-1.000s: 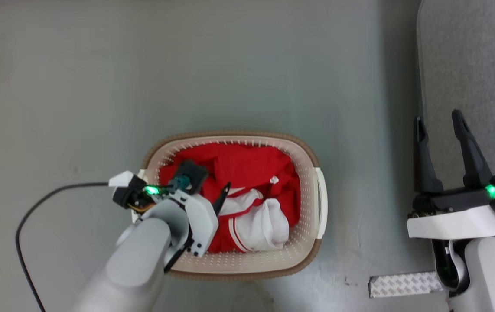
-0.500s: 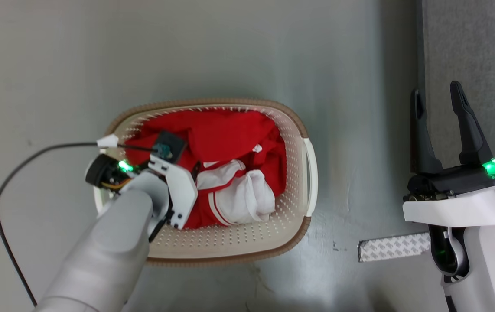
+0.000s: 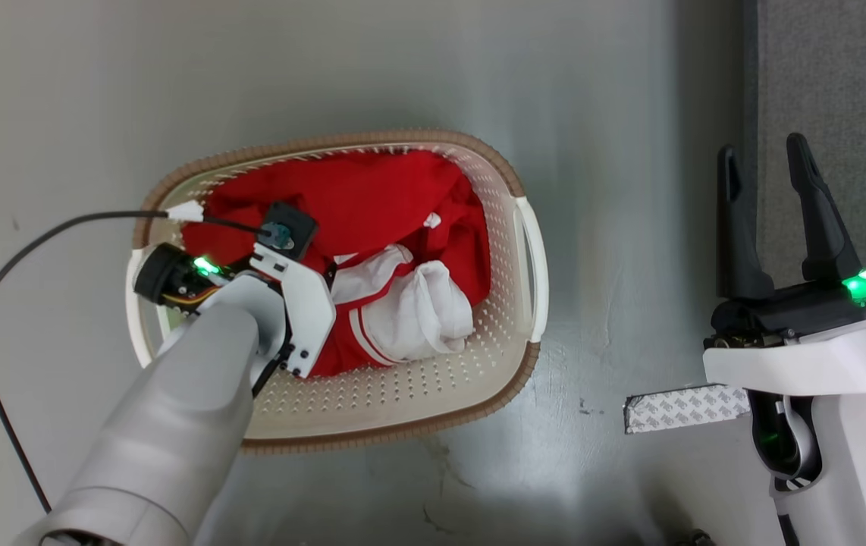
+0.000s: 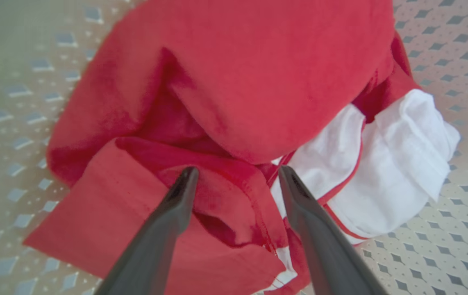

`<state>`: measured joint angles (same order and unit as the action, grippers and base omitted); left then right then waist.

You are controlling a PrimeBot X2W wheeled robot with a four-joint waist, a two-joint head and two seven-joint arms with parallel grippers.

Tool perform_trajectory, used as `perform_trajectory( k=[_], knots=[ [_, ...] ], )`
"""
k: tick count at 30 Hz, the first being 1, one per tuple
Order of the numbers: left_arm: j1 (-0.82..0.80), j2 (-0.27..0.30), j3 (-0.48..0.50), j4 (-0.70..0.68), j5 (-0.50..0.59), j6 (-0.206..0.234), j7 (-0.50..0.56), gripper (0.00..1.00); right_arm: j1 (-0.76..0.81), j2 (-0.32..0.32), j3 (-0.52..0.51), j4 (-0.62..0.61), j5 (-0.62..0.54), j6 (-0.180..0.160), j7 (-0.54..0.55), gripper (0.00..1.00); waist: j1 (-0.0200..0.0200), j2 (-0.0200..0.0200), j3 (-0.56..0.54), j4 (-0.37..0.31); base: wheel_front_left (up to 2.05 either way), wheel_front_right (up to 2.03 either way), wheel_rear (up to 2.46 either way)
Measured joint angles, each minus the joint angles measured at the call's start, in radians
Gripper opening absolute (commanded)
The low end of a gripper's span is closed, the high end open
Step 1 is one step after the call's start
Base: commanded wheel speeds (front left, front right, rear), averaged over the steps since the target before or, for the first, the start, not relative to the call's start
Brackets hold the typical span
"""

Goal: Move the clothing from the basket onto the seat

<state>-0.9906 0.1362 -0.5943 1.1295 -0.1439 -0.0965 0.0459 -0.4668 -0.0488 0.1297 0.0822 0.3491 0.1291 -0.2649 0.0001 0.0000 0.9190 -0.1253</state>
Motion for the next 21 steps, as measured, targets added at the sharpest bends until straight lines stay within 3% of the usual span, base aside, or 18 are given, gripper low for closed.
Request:
perform_trajectory(
  k=[21],
  knots=[
    [-0.067,-0.024,-0.053,0.072,-0.002,-0.009,-0.020,1.00,0.000,0.000,-0.004,-0.003,0.012,0.000,0.000,1.00,-0.0001,0.0000,0.053,-0.019,0.00,0.00,0.00]
  ],
)
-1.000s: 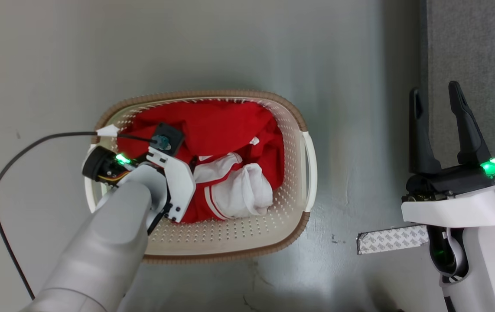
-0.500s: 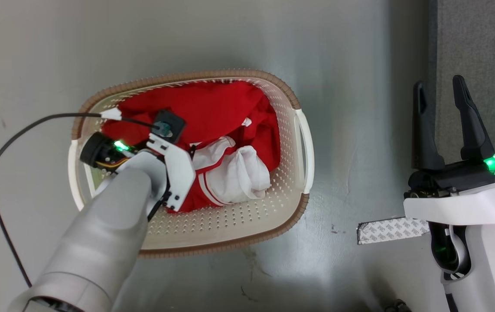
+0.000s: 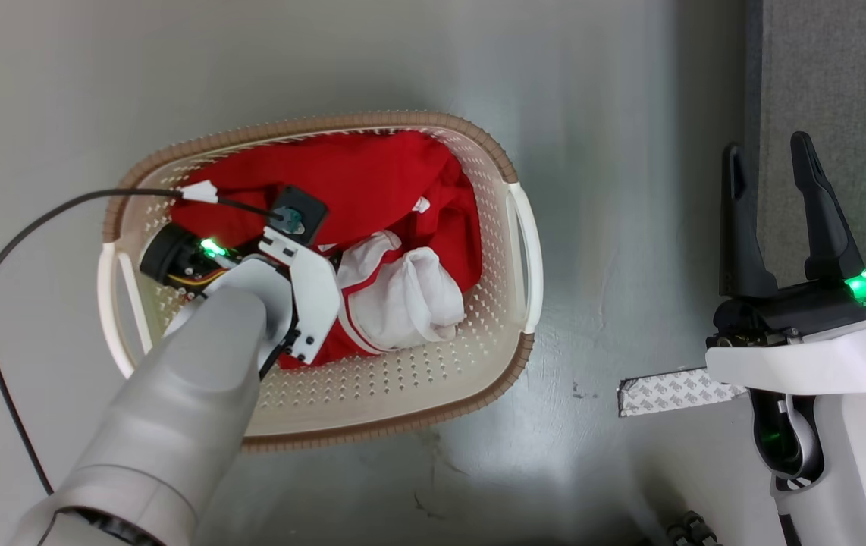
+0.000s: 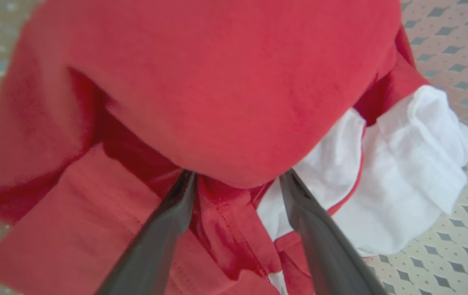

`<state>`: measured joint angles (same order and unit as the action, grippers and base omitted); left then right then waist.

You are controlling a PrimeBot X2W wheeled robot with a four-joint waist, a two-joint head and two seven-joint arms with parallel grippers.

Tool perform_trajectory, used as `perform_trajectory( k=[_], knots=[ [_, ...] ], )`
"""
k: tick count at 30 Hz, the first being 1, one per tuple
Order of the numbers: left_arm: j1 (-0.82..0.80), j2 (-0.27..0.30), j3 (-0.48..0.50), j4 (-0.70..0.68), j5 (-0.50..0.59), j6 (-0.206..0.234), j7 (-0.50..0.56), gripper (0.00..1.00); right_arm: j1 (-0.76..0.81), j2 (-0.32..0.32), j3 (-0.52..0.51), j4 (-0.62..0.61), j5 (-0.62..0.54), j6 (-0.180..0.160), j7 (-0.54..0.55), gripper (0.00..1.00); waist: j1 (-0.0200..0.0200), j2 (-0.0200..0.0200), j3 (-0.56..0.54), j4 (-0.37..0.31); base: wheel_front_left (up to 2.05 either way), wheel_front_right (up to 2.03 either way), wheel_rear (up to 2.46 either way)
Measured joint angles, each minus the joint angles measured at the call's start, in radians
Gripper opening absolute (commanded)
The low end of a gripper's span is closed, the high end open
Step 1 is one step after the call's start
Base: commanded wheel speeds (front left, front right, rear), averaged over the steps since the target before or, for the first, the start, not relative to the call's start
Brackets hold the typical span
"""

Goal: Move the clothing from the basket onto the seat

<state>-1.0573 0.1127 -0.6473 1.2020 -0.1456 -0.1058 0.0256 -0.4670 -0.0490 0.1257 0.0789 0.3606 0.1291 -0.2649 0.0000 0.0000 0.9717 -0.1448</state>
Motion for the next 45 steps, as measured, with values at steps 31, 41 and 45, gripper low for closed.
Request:
perform_trajectory(
  k=[31,41,45],
  knots=[
    [-0.087,-0.039,-0.091,0.045,0.000,-0.005,-0.038,1.00,0.012,0.000,-0.022,-0.029,-0.034,0.000,0.000,1.00,0.0000,0.0000,0.097,0.001,0.00,0.00,0.00],
    [-0.106,-0.047,-0.116,0.053,0.000,-0.005,-0.046,0.31,0.014,0.004,-0.025,-0.038,-0.034,0.004,0.000,1.00,0.0000,0.0000,0.110,-0.014,0.00,0.00,0.00],
    [-0.106,-0.050,-0.128,0.055,-0.003,-0.008,-0.060,0.00,0.016,0.006,-0.030,-0.039,-0.034,0.004,0.000,1.00,0.0000,0.0000,0.110,-0.012,0.00,0.00,0.00]
  ],
)
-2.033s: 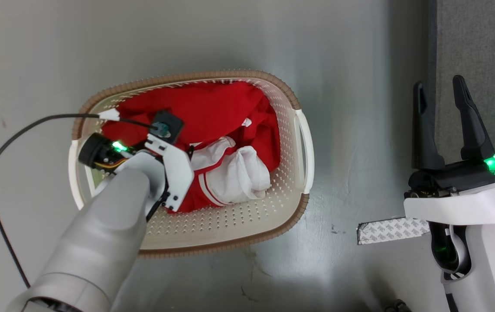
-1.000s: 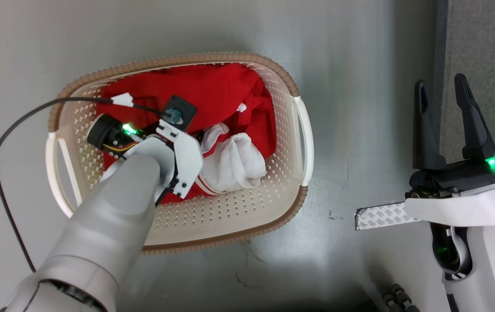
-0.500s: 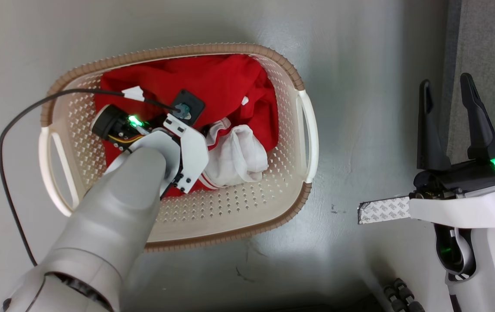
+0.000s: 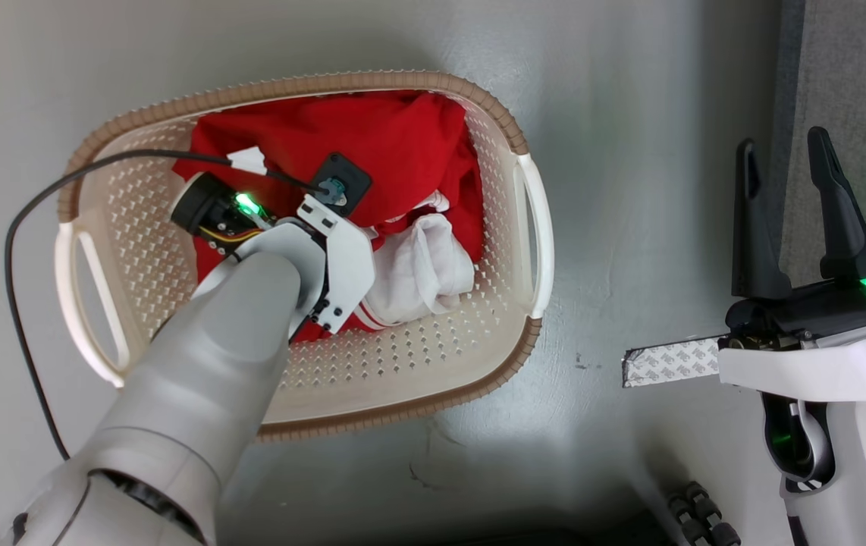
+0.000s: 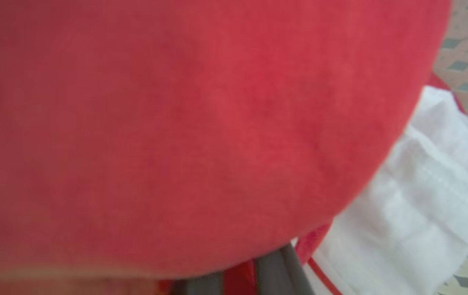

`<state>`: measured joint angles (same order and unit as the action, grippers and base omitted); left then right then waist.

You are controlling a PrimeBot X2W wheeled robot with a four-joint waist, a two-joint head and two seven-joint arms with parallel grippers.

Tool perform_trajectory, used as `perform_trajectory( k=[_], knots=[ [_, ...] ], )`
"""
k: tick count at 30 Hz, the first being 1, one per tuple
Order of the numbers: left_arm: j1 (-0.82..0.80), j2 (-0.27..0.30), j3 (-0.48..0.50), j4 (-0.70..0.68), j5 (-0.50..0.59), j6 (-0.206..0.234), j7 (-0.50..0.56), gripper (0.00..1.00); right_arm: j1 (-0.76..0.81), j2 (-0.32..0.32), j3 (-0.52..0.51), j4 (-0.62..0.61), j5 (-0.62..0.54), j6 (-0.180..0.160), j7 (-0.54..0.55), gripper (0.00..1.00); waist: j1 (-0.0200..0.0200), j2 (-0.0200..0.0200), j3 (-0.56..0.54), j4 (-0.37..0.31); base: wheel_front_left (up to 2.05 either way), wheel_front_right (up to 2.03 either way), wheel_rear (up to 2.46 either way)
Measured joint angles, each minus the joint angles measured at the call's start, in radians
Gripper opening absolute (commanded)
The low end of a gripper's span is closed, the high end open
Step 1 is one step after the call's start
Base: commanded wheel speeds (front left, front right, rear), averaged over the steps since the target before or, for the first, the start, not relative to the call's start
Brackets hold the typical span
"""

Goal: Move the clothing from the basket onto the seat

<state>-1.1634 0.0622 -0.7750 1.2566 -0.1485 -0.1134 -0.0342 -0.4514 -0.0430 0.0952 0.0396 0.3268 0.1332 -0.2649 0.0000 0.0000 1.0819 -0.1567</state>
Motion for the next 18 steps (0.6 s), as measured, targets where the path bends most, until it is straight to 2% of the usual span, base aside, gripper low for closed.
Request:
perform_trajectory(
  k=[9,18],
  knots=[
    [0.011,-0.009,0.012,-0.007,-0.049,-0.002,-0.073,0.00,0.002,0.000,-0.016,0.031,-0.015,0.000,0.000,1.00,0.0000,0.0000,-0.029,0.022,0.00,0.00,0.00],
    [0.144,-0.012,0.024,-0.039,-0.132,-0.011,-0.154,0.00,0.028,-0.005,-0.042,0.086,-0.024,-0.001,0.000,1.00,0.0000,0.0000,-0.156,0.053,0.00,0.00,0.00]
  ],
)
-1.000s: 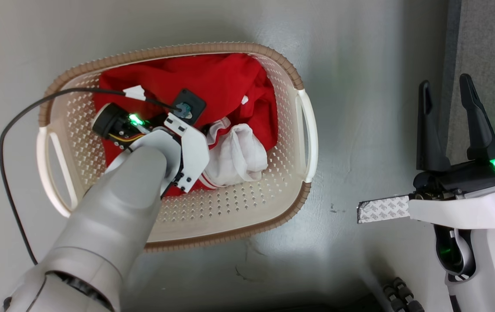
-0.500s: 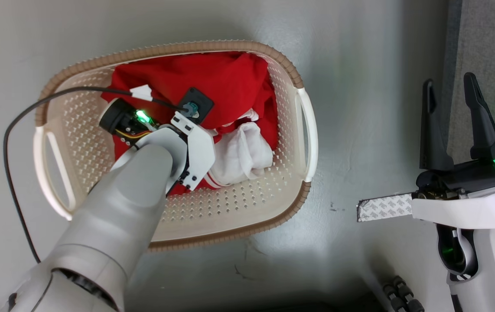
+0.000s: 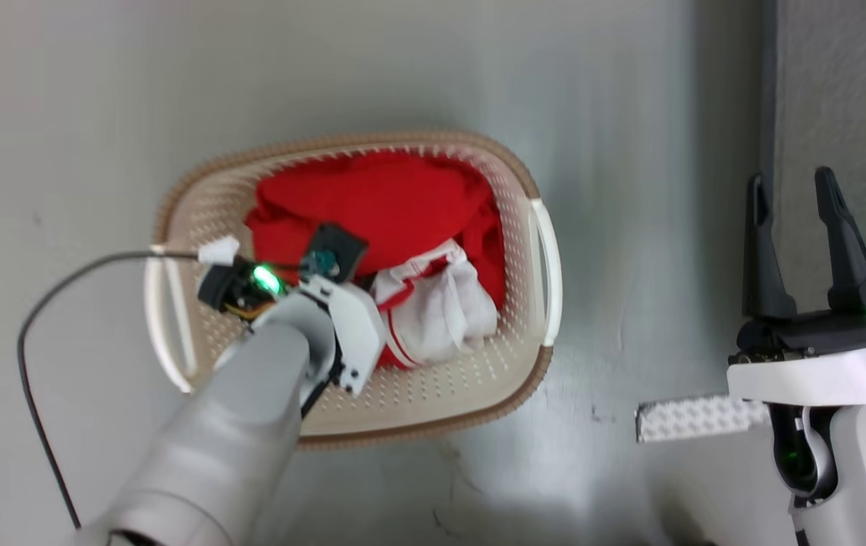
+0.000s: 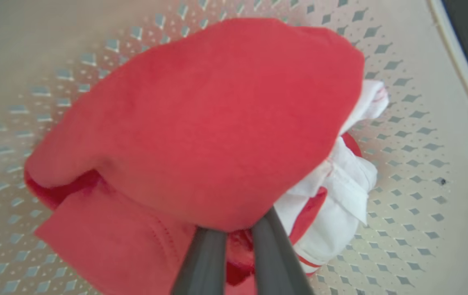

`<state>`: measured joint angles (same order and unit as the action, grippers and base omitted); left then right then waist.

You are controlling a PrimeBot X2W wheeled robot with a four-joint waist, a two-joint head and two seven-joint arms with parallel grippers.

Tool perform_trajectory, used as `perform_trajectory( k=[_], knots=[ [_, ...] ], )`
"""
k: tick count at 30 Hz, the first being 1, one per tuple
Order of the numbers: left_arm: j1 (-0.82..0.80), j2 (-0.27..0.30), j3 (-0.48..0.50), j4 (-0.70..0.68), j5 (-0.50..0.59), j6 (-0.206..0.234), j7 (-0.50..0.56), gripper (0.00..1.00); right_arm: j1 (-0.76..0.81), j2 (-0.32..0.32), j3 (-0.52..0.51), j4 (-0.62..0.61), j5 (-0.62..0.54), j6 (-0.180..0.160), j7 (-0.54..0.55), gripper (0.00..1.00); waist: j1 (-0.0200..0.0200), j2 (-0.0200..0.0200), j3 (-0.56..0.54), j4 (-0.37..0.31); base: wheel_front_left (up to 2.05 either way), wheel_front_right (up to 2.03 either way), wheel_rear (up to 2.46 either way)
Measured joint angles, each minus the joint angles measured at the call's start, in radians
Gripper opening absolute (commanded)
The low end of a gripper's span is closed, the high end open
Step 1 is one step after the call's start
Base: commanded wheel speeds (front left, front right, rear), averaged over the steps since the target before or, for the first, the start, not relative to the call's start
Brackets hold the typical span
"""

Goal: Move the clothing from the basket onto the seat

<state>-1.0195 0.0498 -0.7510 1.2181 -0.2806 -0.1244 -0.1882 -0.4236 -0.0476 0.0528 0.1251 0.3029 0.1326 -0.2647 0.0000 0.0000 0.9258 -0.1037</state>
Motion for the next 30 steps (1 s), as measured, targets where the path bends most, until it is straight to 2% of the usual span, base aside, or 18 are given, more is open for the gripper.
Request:
perform_trajectory(
  k=[19,30],
  knots=[
    [0.265,0.000,0.021,-0.136,-0.113,-0.001,-0.069,0.00,0.182,0.000,-0.012,0.098,-0.009,0.000,0.000,1.00,-0.0003,0.0000,-0.388,0.054,0.00,0.00,0.00],
    [0.452,0.038,0.062,-0.273,-0.170,0.038,-0.075,0.00,0.274,0.000,0.009,0.136,-0.021,0.000,0.000,1.00,-0.0003,0.0000,-0.617,0.063,0.00,0.00,0.00]
  ],
)
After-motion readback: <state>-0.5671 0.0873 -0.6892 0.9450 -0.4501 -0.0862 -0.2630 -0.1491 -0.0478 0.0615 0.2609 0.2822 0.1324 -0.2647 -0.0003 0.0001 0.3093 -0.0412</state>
